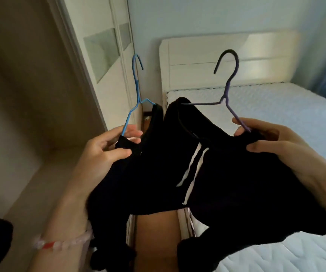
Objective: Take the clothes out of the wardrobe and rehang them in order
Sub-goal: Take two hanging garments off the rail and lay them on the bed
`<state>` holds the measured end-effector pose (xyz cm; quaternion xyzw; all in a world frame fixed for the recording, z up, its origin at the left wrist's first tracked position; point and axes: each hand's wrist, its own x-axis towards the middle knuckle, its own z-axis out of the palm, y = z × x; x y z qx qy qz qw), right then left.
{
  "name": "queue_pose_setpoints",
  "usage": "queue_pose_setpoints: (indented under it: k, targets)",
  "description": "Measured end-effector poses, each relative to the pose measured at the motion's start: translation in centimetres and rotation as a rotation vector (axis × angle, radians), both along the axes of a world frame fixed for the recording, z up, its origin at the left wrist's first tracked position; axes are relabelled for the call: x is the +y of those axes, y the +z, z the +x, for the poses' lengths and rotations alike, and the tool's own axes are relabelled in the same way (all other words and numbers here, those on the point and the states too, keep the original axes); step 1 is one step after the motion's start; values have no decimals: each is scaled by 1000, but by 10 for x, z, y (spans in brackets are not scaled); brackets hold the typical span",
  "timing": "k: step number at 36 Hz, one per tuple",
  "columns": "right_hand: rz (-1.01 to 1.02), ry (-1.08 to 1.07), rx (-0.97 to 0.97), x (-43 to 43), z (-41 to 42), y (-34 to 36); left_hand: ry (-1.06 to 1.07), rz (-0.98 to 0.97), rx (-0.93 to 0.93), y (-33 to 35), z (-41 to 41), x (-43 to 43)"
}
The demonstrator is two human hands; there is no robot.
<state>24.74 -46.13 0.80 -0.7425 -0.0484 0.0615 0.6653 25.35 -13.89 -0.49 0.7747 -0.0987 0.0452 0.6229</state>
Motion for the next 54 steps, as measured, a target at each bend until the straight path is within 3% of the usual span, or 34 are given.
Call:
queue_pose_setpoints:
  k: [15,24,31,40,46,54]
  targets:
    - [27,-357,75,-197,-259,-27,-549,60,86,-22,-136,-197]
    - [170,-619,81,-268,-398,-10,-850,101,96,-8,-188,-299]
    - [-63,-718,59,-311,-460,-6,-1037,34,121,-15,-189,-364]
    - [-339,-677,92,-398,-406,-28,-1018,179,117,-53,-124,-423]
    - [-633,-554,24,-489,-292,-46,-886,374,14,-66,-35,-447]
    - [-753,-448,-37,-583,-123,-65,-692,483,28,-87,67,-476]
